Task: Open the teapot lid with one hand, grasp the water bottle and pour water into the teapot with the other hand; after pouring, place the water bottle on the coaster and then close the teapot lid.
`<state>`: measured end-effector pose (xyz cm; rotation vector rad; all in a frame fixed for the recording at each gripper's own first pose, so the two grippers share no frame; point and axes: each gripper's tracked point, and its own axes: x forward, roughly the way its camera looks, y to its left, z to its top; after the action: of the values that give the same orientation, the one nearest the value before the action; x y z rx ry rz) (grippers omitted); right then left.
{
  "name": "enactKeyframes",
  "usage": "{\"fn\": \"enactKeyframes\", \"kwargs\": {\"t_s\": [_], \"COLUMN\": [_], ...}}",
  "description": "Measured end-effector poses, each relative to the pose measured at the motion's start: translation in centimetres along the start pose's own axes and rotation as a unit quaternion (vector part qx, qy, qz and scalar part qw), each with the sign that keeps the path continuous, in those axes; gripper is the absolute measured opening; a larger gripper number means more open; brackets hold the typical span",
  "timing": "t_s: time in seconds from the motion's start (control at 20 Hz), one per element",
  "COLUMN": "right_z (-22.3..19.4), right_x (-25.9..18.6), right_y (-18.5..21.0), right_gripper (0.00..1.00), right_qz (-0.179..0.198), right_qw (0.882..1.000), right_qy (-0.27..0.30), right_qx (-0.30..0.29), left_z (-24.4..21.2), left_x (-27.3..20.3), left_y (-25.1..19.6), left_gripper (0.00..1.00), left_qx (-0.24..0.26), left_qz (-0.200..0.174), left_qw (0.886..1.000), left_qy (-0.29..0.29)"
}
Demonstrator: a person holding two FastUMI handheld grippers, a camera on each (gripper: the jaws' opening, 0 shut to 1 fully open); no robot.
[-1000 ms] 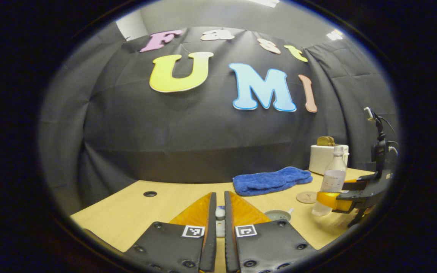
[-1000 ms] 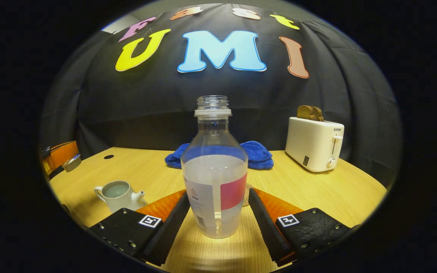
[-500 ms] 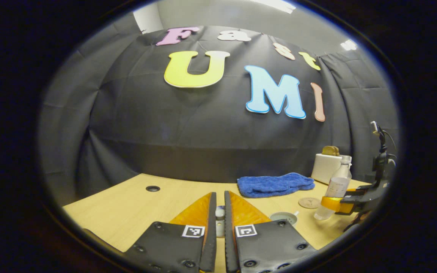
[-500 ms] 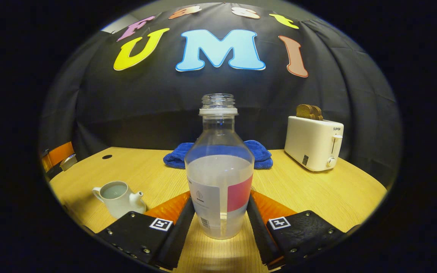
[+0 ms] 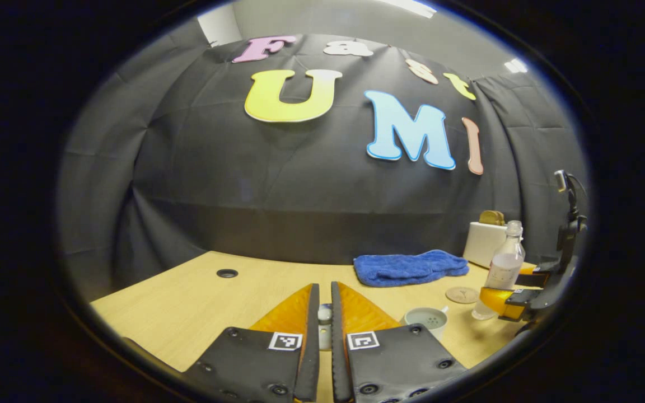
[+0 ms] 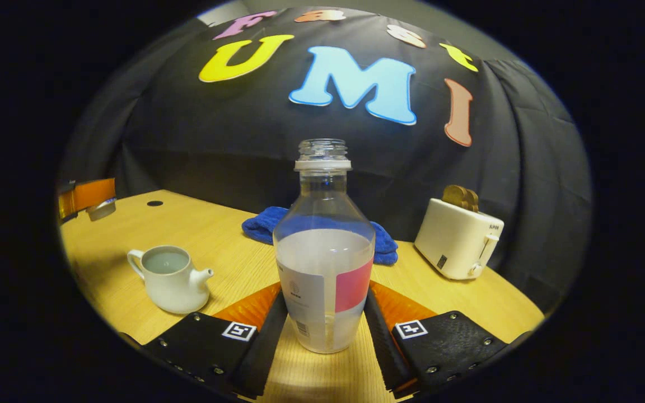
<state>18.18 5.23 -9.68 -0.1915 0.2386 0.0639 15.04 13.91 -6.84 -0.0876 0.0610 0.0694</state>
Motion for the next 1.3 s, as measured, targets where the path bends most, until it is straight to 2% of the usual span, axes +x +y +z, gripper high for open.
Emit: {"fn": "enactKeyframes", "kwargs": {"t_s": [0.15, 0.25, 0.35, 0.4, 0.45, 0.55, 0.7, 0.75, 0.85, 0.9, 1.05, 1.3], "right_z": [-0.3, -0.1, 0.5, 1.0, 1.1, 1.3, 1.4, 1.6, 2.1, 2.5, 2.8, 3.9], "right_x": [0.1, -0.2, -0.3, -0.3, -0.4, -0.2, 0.4, 0.5, 0.6, 0.7, 0.9, 1.7], "right_y": [0.3, 0.6, 0.5, 0.4, 0.2, 0.1, -0.2, -0.2, 0.0, 0.1, 0.4, 0.9], "right_gripper": [0.75, 0.76, 0.75, 0.75, 0.75, 0.75, 0.75, 0.75, 0.75, 0.75, 0.75, 0.75], "right_qz": [-0.008, -0.013, -0.029, -0.04, -0.046, -0.053, -0.056, -0.058, -0.065, -0.07, -0.071, -0.072], "right_qw": [0.996, 0.989, 0.975, 0.964, 0.955, 0.939, 0.925, 0.918, 0.894, 0.882, 0.85, 0.804], "right_qy": [0.002, -0.004, -0.012, -0.018, -0.022, -0.026, -0.021, -0.024, -0.03, -0.034, -0.047, -0.062], "right_qx": [-0.085, -0.145, -0.222, -0.261, -0.293, -0.338, -0.374, -0.393, -0.442, -0.465, -0.52, -0.587], "left_z": [-0.3, -0.1, -0.5, -0.5, -0.4, -0.1, 0.0, 0.0, -0.1, -0.1, 0.3, 0.3], "left_x": [0.2, 0.2, 0.3, 0.3, 0.3, 0.2, 0.2, 0.2, 0.2, 0.3, 0.1, 0.1], "left_y": [0.6, 0.7, 0.8, 0.7, 0.6, 0.6, 0.8, 0.8, 0.9, 0.9, 1.2, 1.6], "left_gripper": [0.17, 0.17, 0.18, 0.15, 0.18, 0.18, 0.18, 0.17, 0.13, 0.18, 0.17, 0.17], "left_qx": [0.01, 0.008, 0.008, 0.007, 0.006, 0.002, -0.004, -0.004, -0.005, -0.006, -0.007, -0.018], "left_qz": [0.009, 0.007, 0.005, 0.004, 0.003, 0.001, 0.0, 0.002, 0.002, 0.001, 0.003, 0.005], "left_qw": [1.0, 1.0, 1.0, 1.0, 1.0, 1.0, 1.0, 1.0, 1.0, 1.0, 1.0, 1.0], "left_qy": [0.001, 0.001, 0.004, 0.005, 0.004, -0.001, -0.006, -0.006, -0.005, -0.005, -0.01, -0.014]}}
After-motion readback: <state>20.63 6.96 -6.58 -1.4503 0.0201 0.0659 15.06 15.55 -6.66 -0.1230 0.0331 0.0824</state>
